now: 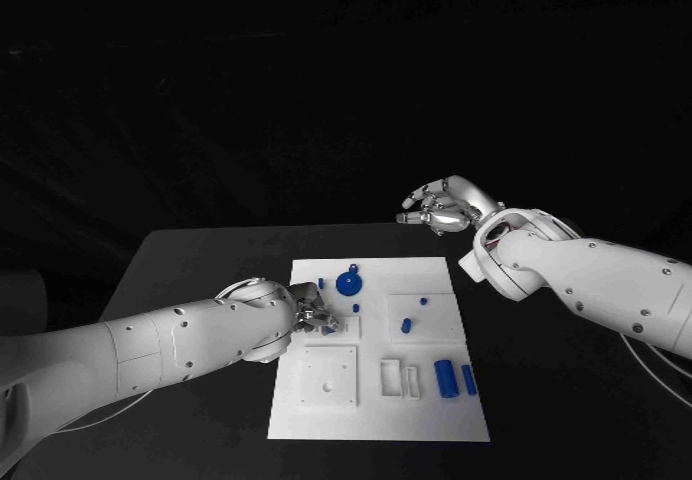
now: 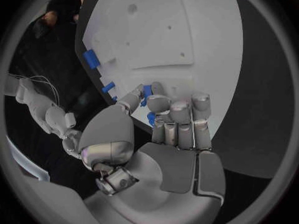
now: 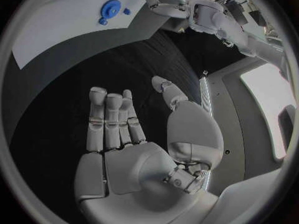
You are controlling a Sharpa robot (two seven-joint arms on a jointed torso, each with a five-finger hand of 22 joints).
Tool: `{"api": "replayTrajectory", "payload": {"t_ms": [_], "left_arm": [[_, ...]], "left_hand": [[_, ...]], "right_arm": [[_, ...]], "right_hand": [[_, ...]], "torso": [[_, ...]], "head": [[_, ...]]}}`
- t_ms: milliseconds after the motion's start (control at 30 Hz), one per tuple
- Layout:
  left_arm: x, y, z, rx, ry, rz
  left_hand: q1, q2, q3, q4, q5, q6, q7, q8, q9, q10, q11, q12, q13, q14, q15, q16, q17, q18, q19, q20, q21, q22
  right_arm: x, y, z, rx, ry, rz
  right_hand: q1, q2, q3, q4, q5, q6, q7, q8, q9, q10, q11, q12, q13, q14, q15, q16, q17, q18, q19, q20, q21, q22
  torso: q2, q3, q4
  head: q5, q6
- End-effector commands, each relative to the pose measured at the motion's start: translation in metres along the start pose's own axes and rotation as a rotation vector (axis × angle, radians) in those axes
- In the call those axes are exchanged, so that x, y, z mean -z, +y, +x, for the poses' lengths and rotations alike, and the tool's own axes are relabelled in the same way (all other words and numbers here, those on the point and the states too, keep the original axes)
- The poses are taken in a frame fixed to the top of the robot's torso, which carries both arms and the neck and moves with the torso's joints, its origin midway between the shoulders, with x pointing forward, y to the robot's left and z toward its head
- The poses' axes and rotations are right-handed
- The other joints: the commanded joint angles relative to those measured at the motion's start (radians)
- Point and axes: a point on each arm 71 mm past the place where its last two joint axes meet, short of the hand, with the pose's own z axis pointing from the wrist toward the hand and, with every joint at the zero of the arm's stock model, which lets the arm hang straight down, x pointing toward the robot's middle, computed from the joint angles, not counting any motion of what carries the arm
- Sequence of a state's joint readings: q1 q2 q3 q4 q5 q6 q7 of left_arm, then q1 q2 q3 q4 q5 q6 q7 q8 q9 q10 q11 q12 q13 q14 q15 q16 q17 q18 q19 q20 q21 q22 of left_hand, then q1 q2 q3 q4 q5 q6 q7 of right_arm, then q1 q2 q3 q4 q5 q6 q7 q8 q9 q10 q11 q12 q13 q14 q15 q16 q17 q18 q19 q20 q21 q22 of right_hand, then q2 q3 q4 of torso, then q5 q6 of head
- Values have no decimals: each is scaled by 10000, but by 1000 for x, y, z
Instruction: Assemble the parts on the task board
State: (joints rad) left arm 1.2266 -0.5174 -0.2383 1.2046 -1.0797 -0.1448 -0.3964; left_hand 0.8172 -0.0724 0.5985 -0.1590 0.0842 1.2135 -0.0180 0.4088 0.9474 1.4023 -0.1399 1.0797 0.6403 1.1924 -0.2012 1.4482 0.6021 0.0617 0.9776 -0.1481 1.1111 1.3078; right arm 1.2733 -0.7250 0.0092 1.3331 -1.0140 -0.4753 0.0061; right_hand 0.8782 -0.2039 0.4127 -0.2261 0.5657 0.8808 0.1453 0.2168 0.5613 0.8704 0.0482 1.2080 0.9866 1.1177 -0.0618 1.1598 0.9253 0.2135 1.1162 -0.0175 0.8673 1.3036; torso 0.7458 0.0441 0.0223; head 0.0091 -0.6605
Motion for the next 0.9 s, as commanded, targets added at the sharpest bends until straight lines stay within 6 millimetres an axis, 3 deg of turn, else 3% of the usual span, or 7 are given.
{"api": "replayTrajectory", "payload": {"t_ms": [33, 600, 700, 800, 900], "left_arm": [[0, -3, 1, 53, 98, 145], [-2, -2, 1, 118, 261, 48], [-3, -1, 0, 150, 238, 28], [-3, -1, 0, 161, 215, 23], [-3, -1, -1, 174, 180, 14]], "left_hand": [[119, -17, 4, 5, -75, 412, -184, 34, -4, -52, -34, 37, -17, 141, -364, 41, 12, 188, -4, -1252, 40, 127], [0, -670, -59, 362, -336, 369, -171, 31, -30, -56, -20, 17, -86, 122, -354, 14, -5, 200, -8, -1244, 18, 110], [-101, -908, -80, 525, -358, 351, -161, 35, -20, -57, -10, 10, -97, 108, -349, 12, -6, 200, -5, -1240, 17, 103], [-171, -1331, 134, 1027, -356, 331, -163, 54, 15, -49, -16, -2, -117, 97, -350, 16, -6, 229, 17, -1252, 11, 79], [-178, -1477, 183, 1232, -356, 312, -159, 62, 36, -45, -8, -2, -123, 95, -352, 22, -5, 232, 27, -1249, 28, 80]], "right_arm": [[0, 1, 1, 22, 133, -102], [0, 1, 1, 26, 145, -76], [0, 1, 1, 27, 143, -72], [0, 1, 1, 27, 142, -71], [0, 1, 1, 27, 142, -71]], "right_hand": [[3, 62, -39, 3, 44, -63, 132, 58, -15, -74, -2, 65, -15, -65, 21, 58, -13, 483, 49, 28, -43, 18], [-11, 47, -54, 12, 44, -73, 133, 54, -19, -81, -1, 73, -28, -72, 22, 59, -19, 483, 44, 30, -50, 24], [-16, 46, -58, 16, 45, -76, 134, 53, -20, -83, -1, 74, -31, -74, 22, 59, -21, 483, 43, 31, -52, 26], [-20, 45, -61, 19, 46, -79, 135, 52, -21, -85, 0, 76, -34, -76, 23, 59, -22, 483, 41, 31, -54, 27], [-25, 43, -64, 23, 47, -83, 136, 51, -23, -87, 1, 77, -37, -77, 23, 59, -24, 483, 40, 32, -56, 29]], "torso": [[6, -3, -4], [-2, 7, 1], [1, 4, -1], [-1, 2, -3], [1, 1, -1]], "head": [[-18, 21], [-35, 20], [-39, 24], [-46, 28], [-47, 37]]}}
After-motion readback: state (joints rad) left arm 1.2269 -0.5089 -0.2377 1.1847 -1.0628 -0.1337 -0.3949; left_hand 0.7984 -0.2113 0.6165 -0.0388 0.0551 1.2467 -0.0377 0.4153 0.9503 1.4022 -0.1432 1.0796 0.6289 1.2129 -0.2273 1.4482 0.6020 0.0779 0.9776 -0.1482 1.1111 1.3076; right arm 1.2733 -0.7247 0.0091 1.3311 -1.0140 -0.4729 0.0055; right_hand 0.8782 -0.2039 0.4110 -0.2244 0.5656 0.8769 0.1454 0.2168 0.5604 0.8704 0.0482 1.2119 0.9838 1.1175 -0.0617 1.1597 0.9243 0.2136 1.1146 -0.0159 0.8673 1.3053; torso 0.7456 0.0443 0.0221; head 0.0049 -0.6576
